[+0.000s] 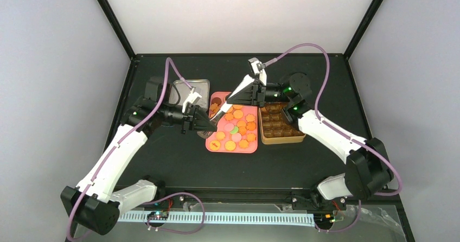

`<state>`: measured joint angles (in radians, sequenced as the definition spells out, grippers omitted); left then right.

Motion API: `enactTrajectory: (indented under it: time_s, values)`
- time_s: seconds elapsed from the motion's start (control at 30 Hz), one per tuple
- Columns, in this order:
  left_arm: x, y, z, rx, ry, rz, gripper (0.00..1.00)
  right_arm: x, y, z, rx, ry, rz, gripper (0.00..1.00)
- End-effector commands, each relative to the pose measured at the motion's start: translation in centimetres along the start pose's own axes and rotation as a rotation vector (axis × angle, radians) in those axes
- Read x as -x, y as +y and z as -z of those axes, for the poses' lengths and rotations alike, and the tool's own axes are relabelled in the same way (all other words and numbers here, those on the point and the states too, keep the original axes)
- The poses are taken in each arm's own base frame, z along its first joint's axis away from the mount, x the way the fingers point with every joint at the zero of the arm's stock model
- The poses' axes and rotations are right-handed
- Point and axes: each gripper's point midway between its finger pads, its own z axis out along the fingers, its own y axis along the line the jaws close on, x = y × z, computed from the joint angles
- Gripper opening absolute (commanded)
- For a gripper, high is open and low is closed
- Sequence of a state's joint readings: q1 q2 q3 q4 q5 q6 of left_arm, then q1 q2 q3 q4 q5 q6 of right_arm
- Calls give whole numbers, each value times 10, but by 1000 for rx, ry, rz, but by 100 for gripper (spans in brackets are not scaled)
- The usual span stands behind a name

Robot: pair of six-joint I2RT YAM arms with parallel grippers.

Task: Pack the cookies
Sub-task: Pass from the left arm to the right

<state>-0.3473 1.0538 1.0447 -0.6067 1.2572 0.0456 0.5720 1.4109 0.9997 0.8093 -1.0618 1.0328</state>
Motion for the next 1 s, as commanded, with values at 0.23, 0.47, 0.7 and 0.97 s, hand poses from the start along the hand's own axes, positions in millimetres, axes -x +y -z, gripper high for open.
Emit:
enactTrajectory:
  time_s: [0.23,0.47,0.7,0.97]
  values:
    - [13,-14,4,-17,-18,-145,2,-3,13,3,20,24,-5,24]
    - [12,-3,5,62,-3,-145,44,-2,-1,11,-141,-9,88,21]
    - [12,42,29,331,53,-99,67,-21,-40,32,-474,18,228,19]
    - [-1,103,97,629,94,10,82,-51,-76,60,-787,41,344,18]
